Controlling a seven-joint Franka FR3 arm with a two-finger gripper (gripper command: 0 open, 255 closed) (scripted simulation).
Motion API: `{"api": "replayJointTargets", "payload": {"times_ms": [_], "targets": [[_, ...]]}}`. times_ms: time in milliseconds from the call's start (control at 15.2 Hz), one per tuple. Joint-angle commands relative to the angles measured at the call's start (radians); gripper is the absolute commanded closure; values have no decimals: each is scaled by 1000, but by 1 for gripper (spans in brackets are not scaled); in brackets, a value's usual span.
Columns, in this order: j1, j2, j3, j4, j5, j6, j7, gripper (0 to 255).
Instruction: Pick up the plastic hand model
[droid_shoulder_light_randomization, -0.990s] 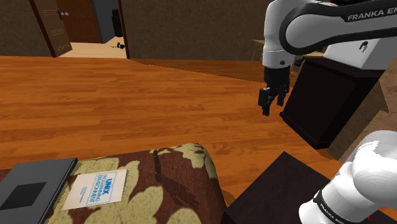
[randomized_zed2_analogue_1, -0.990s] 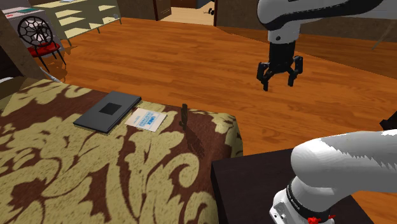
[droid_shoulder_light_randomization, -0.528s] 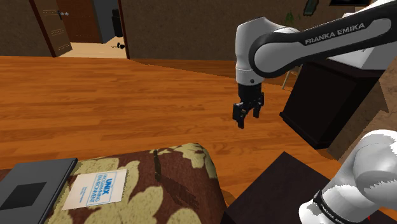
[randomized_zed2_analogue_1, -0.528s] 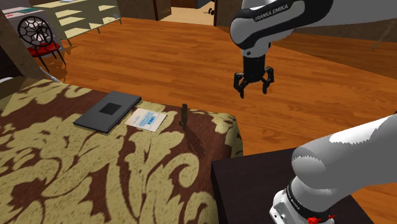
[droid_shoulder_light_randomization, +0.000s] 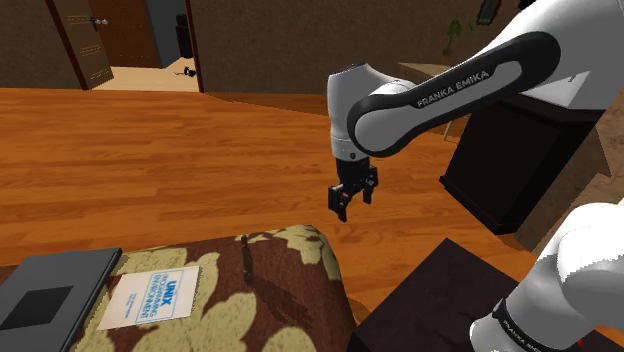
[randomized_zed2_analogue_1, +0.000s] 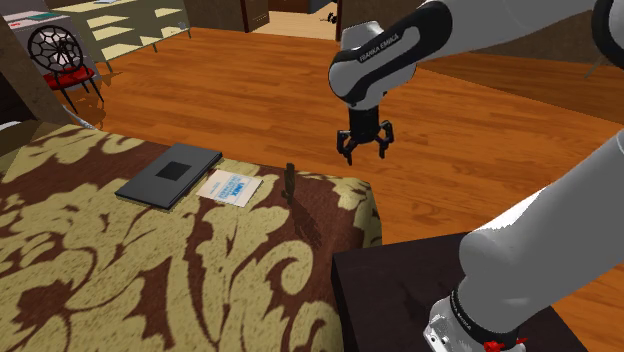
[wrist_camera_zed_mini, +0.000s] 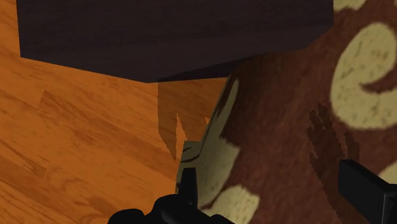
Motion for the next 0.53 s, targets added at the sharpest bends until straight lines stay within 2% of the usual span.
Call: {"api": "replayJointTargets", "payload": {"times_ms": [0, 462], "targets": [[10, 74, 21, 30, -14, 46, 37, 0], [55, 340, 59, 186, -100, 149, 162, 0]]}}
